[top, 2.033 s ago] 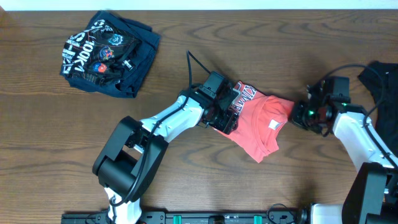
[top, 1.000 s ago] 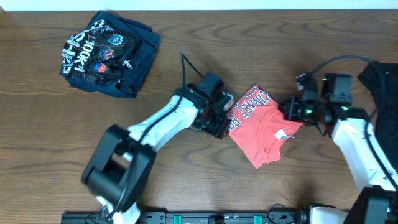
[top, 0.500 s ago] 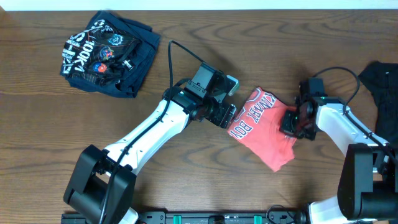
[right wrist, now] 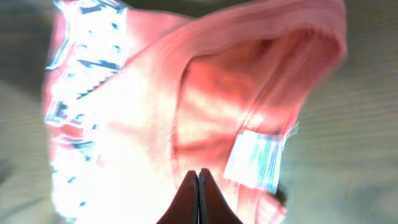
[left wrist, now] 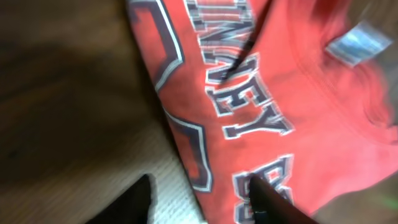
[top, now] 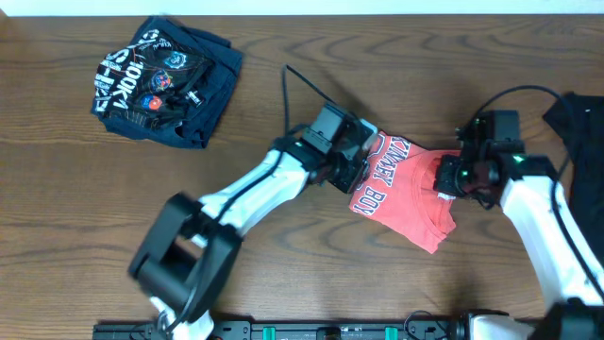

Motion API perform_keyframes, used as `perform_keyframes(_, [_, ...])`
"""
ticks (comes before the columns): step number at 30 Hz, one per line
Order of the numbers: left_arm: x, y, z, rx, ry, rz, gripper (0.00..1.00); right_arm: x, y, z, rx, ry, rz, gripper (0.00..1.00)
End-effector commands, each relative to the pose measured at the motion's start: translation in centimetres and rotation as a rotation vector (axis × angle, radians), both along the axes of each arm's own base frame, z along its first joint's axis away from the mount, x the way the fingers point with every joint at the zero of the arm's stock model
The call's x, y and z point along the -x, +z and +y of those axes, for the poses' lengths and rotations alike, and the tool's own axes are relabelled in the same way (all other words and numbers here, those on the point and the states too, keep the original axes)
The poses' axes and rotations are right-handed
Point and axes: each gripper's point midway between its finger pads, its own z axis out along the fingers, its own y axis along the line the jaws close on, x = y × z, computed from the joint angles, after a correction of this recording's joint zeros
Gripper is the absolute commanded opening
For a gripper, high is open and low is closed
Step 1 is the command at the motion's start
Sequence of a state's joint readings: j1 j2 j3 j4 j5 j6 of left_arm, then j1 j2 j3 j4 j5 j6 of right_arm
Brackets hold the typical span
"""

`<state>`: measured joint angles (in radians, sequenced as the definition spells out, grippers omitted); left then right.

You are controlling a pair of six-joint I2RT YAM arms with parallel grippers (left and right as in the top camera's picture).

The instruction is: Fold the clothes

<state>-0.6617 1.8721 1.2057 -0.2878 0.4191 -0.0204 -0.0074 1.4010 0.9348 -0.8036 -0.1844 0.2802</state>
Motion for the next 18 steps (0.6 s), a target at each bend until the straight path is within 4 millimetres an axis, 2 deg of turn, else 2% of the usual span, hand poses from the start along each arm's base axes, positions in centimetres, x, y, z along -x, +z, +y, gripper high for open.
perform_keyframes(1, [1.5,-2.0,-1.0,0.019,-0.041,0.077,0.32,1.6,0.5,1.0,-0.096,-0.094,0.075,0.01])
perform_keyframes(2, [2.0,-2.1,-1.3,0.032,-0.057,0.096,0.25,2.6,0.1,1.0,-0.1,-0.119,0.122,0.01])
perform_keyframes(5, [3.2,-2.4,-1.8,0.036,-0.083,0.137,0.15,4.6,-1.4,1.1,-0.106,-0.168,0.219,0.01])
perform_keyframes(8, [5.0,-2.3,-2.4,0.054,-0.113,0.201,0.11,6.4,-3.4,1.2,-0.115,-0.217,0.29,0.01])
perform_keyframes(11, [7.4,-2.0,-3.1,0.073,-0.166,0.274,0.08,7.9,-5.3,1.3,-0.124,-0.24,0.332,0.01])
perform_keyframes(15, [9.0,-2.3,-3.1,0.044,-0.187,0.313,0.08,9.0,-7.6,0.7,-0.107,-0.344,0.348,0.01])
perform_keyframes(17, [9.2,-2.1,-2.8,0.037,-0.186,0.321,0.09,8.8,-8.8,-0.4,-0.058,-0.42,0.316,0.01])
perform_keyframes(18, [9.3,-1.9,-2.7,0.036,-0.184,0.322,0.14,8.4,-9.2,-1.4,-0.016,-0.462,0.284,0.01])
